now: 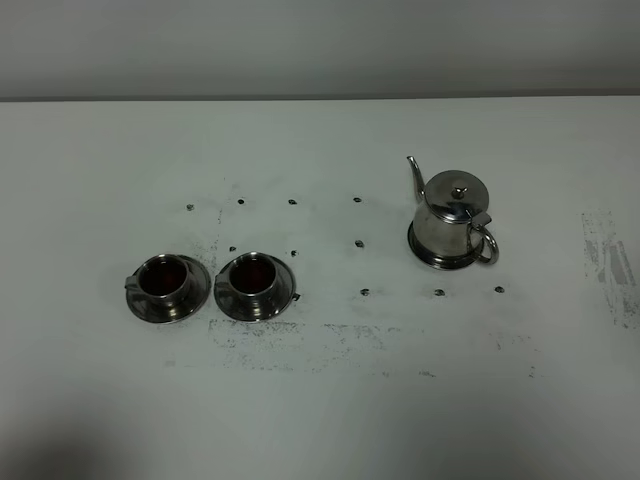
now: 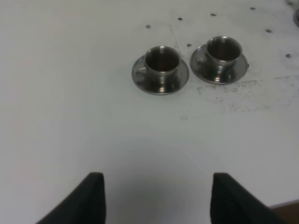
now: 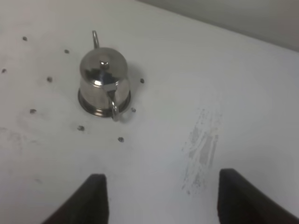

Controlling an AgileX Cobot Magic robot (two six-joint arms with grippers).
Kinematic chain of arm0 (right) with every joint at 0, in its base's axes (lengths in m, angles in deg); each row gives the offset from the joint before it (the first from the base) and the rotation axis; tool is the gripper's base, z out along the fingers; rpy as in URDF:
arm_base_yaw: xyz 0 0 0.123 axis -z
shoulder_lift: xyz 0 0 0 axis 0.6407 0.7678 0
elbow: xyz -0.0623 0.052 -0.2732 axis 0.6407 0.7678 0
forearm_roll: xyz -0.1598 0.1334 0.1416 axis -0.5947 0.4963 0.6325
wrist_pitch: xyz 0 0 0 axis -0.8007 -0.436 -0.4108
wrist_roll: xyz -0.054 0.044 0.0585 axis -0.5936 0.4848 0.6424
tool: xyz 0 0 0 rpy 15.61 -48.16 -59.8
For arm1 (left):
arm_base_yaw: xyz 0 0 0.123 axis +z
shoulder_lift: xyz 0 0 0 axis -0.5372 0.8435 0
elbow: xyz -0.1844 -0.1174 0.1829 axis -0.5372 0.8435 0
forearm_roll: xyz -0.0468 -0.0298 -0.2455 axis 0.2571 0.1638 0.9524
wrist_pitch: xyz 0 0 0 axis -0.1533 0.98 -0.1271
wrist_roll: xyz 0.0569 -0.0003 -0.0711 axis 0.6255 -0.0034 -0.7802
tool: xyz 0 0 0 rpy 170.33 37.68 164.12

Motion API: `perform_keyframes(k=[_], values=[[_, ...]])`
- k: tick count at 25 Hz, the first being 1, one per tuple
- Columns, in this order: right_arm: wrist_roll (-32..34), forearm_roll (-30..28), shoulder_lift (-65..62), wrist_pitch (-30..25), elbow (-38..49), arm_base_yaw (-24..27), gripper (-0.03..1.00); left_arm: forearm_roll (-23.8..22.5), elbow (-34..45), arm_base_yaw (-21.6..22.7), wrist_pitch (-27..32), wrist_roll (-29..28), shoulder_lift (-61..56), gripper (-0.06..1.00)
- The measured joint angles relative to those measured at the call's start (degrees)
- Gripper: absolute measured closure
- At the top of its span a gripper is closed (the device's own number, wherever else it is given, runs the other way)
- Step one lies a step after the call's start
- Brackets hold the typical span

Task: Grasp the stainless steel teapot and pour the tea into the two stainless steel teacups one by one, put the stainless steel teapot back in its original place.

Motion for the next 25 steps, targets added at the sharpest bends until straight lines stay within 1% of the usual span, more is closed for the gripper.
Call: perform_keyframes(k=[3, 5, 7, 9, 13, 19, 25], values=[[0.0, 2.4, -4.8, -3.8, 1.0, 0.1, 0.47, 0.0, 0.0, 0.0, 0.0, 0.0, 0.0, 0.47], [0.3, 4.0, -8.4, -7.4, 3.0, 0.1, 0.47, 0.0, 0.0, 0.0, 0.0, 0.0, 0.0, 0.47], [1.4, 4.3, -11.5, -10.2, 5.6, 0.2, 0.47, 0.0, 0.0, 0.0, 0.0, 0.0, 0.0, 0.47], [2.6, 4.3, -14.8, -11.2, 8.8, 0.2, 0.47, 0.0, 0.0, 0.0, 0.0, 0.0, 0.0, 0.47], [3.3, 3.8, -19.9, -10.3, 15.7, 0.2, 0.47, 0.0, 0.0, 0.0, 0.0, 0.0, 0.0, 0.47], [3.6, 1.9, -25.6, -4.4, 22.2, 0.2, 0.47, 0.0, 0.0, 0.0, 0.0, 0.1, 0.0, 0.47], [4.5, 1.5, -28.6, -5.2, 23.0, 0.2, 0.47, 0.0, 0.0, 0.0, 0.0, 0.1, 0.0, 0.47]])
